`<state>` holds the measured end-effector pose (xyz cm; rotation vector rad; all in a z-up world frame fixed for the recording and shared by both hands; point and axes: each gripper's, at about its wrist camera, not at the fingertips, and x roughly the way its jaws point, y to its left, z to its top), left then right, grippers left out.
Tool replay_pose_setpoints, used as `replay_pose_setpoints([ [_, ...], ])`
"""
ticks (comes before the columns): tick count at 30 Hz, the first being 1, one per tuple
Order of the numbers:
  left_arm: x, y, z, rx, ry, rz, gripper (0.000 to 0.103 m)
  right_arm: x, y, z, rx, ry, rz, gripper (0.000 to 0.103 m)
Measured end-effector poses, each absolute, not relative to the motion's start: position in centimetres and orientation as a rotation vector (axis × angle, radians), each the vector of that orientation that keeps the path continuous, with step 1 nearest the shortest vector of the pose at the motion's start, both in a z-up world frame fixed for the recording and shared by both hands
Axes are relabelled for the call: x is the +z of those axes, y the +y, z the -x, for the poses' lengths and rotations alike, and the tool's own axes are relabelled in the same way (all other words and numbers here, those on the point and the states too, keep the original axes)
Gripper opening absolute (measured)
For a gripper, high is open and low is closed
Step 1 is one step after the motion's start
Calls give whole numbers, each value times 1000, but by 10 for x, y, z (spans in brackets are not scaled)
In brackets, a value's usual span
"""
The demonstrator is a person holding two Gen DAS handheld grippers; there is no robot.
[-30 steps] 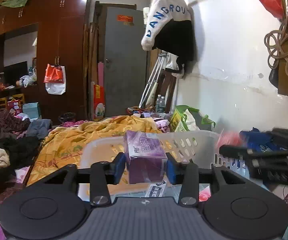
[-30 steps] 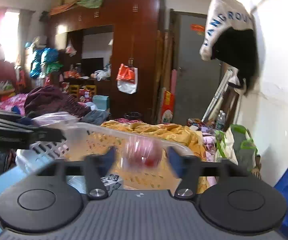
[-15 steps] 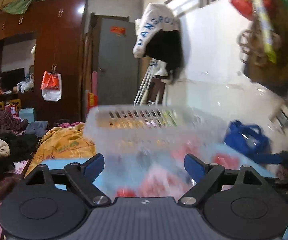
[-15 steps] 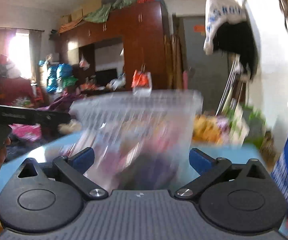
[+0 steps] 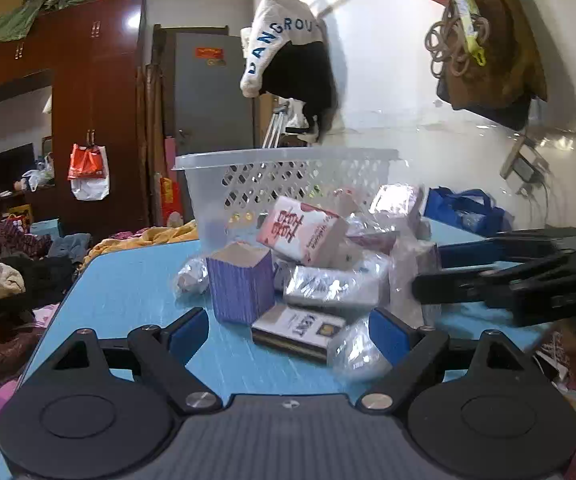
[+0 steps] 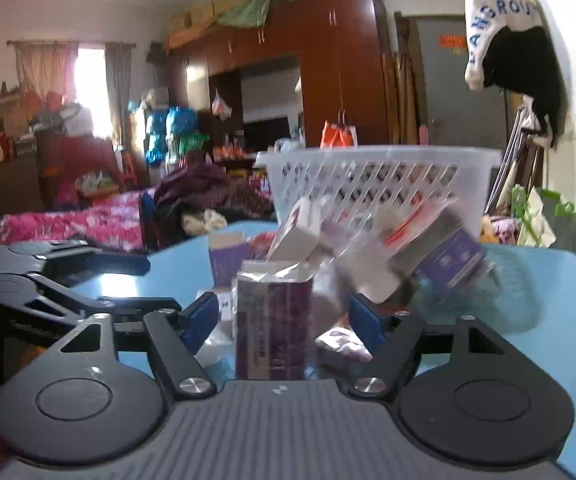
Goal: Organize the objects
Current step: 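Grasp the clear plastic bag with the left tool while the right tool grasps the purple-white box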
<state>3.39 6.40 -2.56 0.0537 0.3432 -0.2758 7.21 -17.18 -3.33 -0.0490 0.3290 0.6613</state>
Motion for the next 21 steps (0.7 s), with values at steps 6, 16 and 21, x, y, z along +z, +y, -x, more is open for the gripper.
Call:
replay_pose_setpoints([
  [6,-31,44,-24,-354,330,-79,90,-29,-178,-64,640,301,68,49],
  [16,-51,14,-26,-324,371,-162,65,-18,-211,-60,576,239,20,50],
  [21,-50,14,-21,-318,349,-159,55,-18,-211,-60,561,225,27,50],
])
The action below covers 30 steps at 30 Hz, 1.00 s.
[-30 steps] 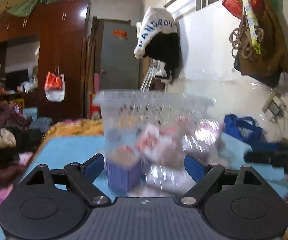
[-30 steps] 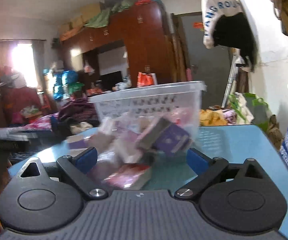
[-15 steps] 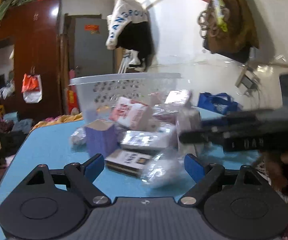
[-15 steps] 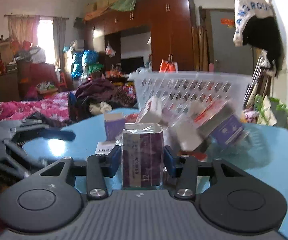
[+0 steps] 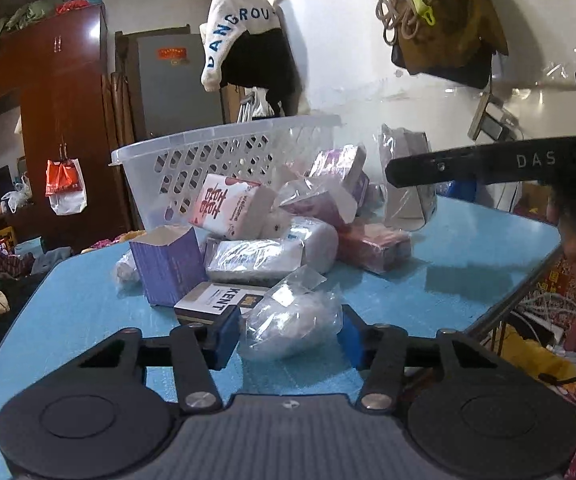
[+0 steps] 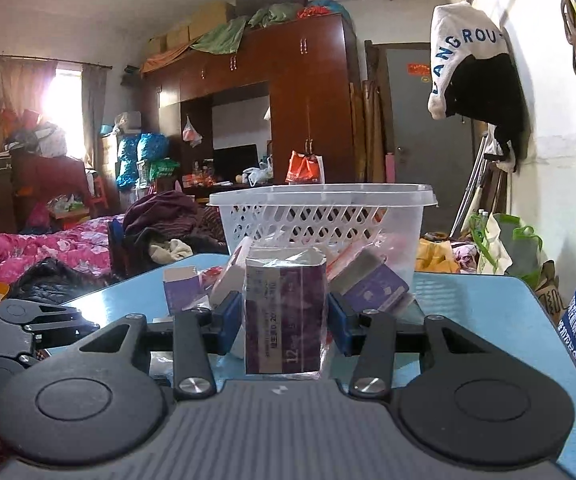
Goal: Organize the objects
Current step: 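Grasp the clear plastic bag with the left tool while the right tool grasps the purple-white box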
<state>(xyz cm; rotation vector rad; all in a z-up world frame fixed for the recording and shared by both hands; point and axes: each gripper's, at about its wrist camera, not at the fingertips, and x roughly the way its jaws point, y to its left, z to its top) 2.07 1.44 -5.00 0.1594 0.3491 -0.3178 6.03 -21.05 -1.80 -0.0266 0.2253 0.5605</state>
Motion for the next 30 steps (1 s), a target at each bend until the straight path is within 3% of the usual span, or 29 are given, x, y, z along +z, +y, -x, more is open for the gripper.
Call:
replay_pose_setpoints([
  [30,-14,40,-26,-274,214,-16,54,-17,-221,-58,503,170,19,49],
])
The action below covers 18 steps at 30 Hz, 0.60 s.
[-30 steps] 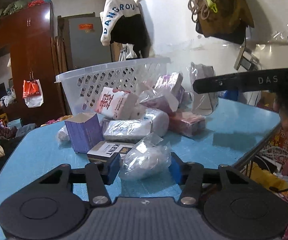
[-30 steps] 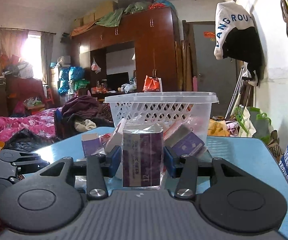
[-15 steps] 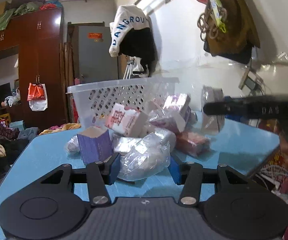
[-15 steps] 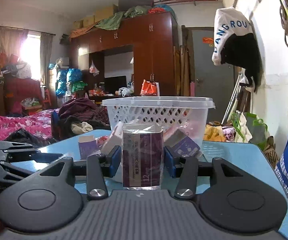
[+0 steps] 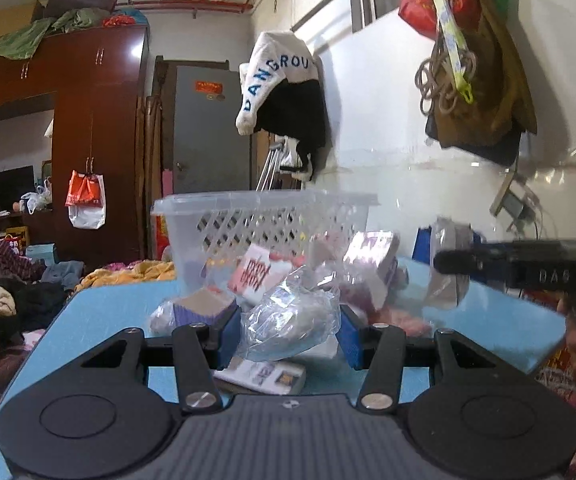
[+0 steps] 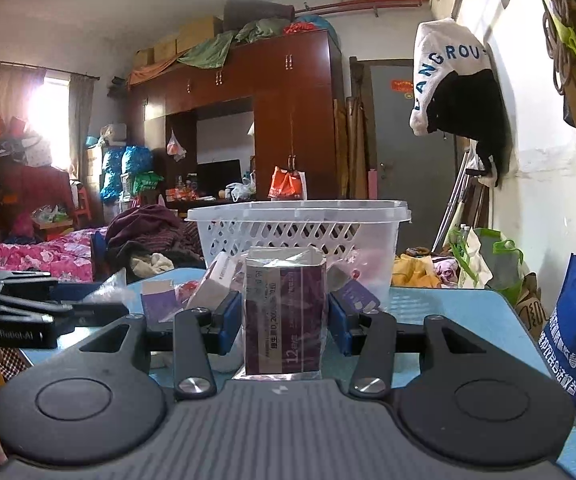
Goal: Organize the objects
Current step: 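Grasp the clear plastic bag with the left tool while the right tool grasps the purple-white box, then drop the plastic bag into the basket with the left tool while the right tool drops the purple-white box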
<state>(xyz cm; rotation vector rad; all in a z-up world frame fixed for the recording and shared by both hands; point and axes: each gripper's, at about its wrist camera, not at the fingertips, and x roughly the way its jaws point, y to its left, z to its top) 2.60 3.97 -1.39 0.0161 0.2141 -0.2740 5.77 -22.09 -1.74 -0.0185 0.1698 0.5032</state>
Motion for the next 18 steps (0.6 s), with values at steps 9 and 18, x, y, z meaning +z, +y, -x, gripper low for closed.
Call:
replay_pose_setpoints([
  [9,-8,39,-39,-284,216,27,54,-14,-228,-59,495,167,-12,49],
  [18,69,48,-111,-237,165,107,55,60,-219,-128,465,65,-93,49],
])
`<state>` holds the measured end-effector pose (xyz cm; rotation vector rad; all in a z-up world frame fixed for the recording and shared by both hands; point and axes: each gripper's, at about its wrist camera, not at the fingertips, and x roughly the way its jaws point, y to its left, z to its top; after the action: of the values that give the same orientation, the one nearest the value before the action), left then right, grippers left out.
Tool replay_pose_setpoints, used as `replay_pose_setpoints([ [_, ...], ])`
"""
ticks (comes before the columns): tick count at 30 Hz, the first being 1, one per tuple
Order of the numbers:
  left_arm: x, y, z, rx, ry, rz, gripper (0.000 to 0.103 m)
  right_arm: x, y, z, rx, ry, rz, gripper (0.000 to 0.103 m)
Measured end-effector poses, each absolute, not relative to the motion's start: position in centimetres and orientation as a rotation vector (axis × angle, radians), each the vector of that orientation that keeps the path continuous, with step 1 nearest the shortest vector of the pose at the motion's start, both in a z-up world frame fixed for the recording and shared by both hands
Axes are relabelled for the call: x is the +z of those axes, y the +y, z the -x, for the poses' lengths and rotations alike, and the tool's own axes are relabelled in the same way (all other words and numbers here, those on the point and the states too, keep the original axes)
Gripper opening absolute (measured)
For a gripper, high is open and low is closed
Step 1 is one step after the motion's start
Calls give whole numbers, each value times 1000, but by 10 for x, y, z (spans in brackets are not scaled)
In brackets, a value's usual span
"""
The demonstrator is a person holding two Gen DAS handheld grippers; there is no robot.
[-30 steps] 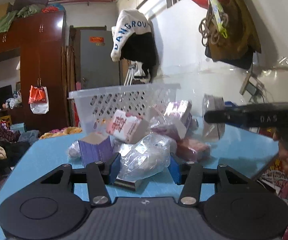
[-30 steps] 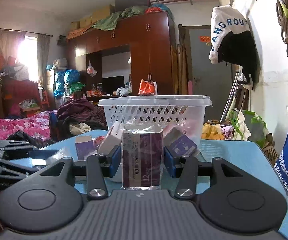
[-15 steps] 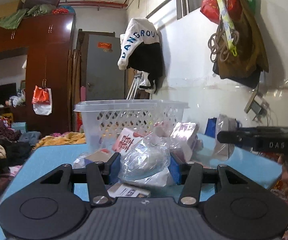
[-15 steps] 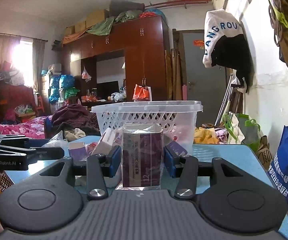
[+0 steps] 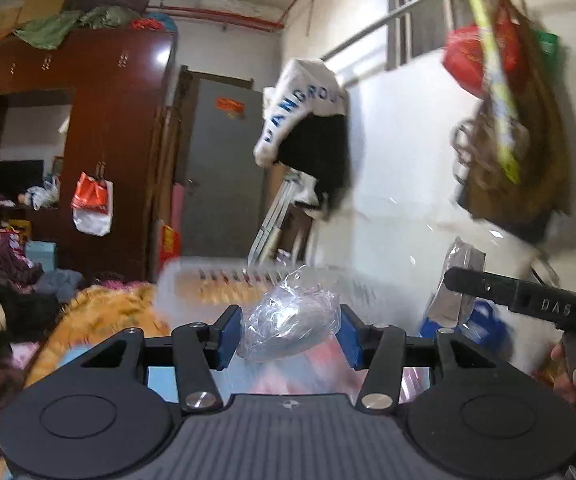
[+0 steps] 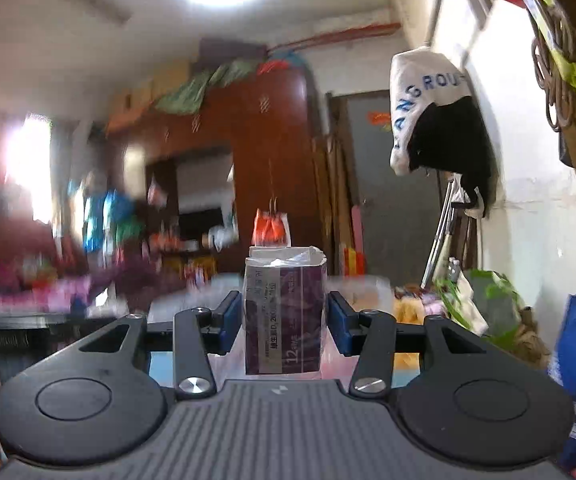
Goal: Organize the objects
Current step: 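Drop the plastic bag into the basket with the left tool while the right tool drops the purple-white box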
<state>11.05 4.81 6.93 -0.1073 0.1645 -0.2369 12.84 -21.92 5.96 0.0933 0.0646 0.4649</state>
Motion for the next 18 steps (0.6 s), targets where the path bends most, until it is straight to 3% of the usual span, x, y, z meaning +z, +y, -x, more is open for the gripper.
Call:
replay_pose_setpoints([
  [4,102,42,-187,-183,233,109,55,92,-197,-193,439,129,-41,49],
  [9,92,42,-253,-136,356,125,55,88,-177,-239,434,224,-7,51],
  [10,89,43,-257,-135,362,117,60,85,-174,-241,432,232,5,53],
  [11,85,42,-261,-139,371,105,74,82,-172,-244,430,240,19,59],
  [12,81,42,-264,-140,386,92,81,78,-171,-245,432,247,27,80],
  [13,77,42,-266,-129,392,83,84,73,-171,-244,428,249,27,93],
  [18,73,62,-242,-137,377,137,84,69,-186,-220,458,243,10,103],
])
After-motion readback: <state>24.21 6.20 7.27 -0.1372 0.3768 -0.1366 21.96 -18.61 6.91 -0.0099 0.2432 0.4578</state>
